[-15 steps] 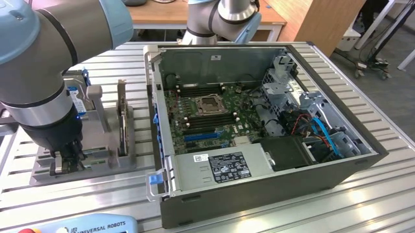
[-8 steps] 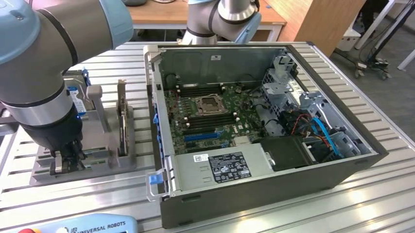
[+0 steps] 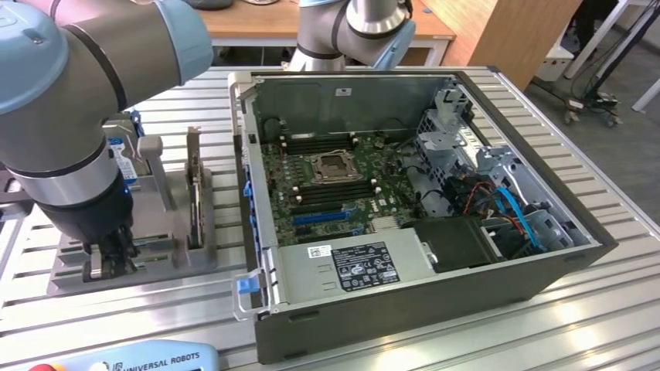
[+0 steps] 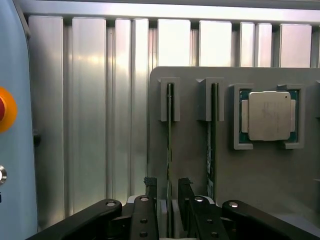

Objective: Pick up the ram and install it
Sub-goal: 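Pick up the ram and move it above insertion slot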

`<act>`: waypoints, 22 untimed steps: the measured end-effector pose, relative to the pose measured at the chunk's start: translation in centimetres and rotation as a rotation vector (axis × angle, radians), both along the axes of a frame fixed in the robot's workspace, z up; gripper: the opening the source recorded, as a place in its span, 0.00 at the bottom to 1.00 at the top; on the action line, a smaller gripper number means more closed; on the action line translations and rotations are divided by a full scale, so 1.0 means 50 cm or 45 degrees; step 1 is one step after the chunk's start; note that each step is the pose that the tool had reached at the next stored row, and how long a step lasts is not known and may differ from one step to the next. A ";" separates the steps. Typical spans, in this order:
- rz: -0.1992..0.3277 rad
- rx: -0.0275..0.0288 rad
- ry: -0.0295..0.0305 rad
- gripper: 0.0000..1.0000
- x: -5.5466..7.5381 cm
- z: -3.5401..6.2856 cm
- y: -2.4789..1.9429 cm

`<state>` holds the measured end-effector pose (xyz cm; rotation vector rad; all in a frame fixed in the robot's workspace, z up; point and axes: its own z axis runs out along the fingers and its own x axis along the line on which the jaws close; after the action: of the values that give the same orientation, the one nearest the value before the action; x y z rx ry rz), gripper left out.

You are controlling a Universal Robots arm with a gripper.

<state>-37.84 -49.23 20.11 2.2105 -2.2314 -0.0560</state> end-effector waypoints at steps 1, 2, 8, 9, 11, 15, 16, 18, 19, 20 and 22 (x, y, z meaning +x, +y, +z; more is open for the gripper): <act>0.000 0.0001 -0.0001 0.31 0.000 -0.002 0.0000; 0.000 0.0000 -0.0001 0.31 0.000 -0.003 0.0000; 0.000 0.0002 -0.0002 0.31 0.000 -0.003 0.0033; 0.000 0.0000 -0.0001 0.31 0.000 -0.003 0.0042; 0.000 0.0002 -0.0002 0.31 0.000 -0.003 0.0049; 0.000 0.0001 -0.0001 0.31 0.000 -0.003 0.0054; 0.000 0.0000 -0.0001 0.31 0.000 -0.003 0.0054; 0.000 0.0000 -0.0001 0.31 0.000 -0.003 0.0054; 0.000 0.0001 -0.0001 0.31 0.000 -0.003 0.0054; 0.000 0.0001 -0.0002 0.31 0.000 -0.003 0.0054; 0.000 0.0001 -0.0002 0.31 0.000 -0.003 0.0054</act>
<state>-37.84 -48.96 19.95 2.2105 -2.2316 -0.0560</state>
